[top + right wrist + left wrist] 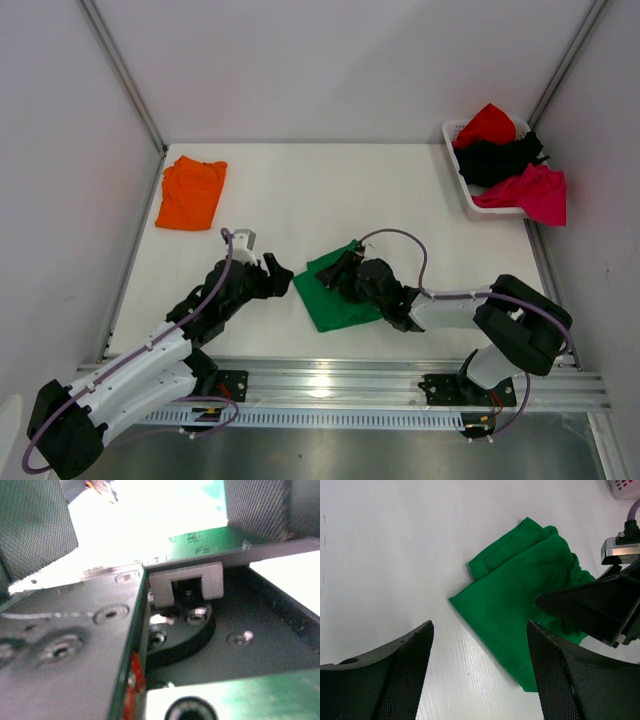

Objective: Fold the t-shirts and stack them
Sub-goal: Fold the tshirt

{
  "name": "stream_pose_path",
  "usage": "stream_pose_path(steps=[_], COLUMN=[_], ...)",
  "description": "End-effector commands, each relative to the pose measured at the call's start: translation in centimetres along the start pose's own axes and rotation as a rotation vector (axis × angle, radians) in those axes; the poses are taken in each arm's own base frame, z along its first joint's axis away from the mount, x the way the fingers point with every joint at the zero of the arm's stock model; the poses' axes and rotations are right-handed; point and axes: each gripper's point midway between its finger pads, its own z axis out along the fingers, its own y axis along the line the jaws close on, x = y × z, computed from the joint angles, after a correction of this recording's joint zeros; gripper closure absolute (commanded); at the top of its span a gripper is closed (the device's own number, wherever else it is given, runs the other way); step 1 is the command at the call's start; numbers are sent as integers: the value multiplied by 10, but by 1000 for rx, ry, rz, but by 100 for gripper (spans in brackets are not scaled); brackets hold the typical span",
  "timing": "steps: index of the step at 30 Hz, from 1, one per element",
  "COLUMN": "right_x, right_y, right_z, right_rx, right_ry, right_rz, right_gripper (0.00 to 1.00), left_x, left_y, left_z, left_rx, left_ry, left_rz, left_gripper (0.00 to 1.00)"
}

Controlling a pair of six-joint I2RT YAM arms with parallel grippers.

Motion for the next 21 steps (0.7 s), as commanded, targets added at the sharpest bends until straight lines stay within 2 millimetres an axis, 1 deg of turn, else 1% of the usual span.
stream_pose_path(steps=[1,2,4,5,7,8,9,10,11,12,13,14,18,21], right_x=[16,22,29,36,42,50,49,49,52,50,50,50,45,46], right_y=[29,17,6,-6,-18,-32,-31,-34,-43,-41,-43,-49,-50,-49], right_z=[-14,-16,-19,-23,-27,-30,-31,-33,-37,-39,-41,-44,-47,-45], right_rx=[-111,-70,-40,-7,41,109,116,135,176,177,191,224,233,229], right_ry=[83,99,115,131,155,181,184,184,195,192,192,192,175,177], right_rz=[121,126,139,139,136,121,115,112,107,108,103,94,94,95], right_gripper=[25,25,25,25,25,25,25,25,25,25,25,25,25,25], left_x=[-17,-16,-14,-15,-14,-14,-15,-16,-15,-14,-16,-16,-17,-15], left_y=[-3,-3,-3,-4,-4,-4,-5,-5,-6,-4,-5,-6,-7,-6], left_z=[0,0,2,2,3,3,3,3,3,4,4,3,2,3], left_rx=[-6,-7,-8,-4,-6,-5,-3,-2,0,-4,-1,0,5,6], left_ry=[-49,-47,-39,-37,-34,-35,-36,-40,-38,-35,-38,-38,-43,-36], left_rz=[-15,-15,-16,-15,-13,-14,-14,-15,-14,-12,-13,-14,-15,-17], left_gripper=[22,22,22,23,23,23,22,22,22,22,22,22,22,22])
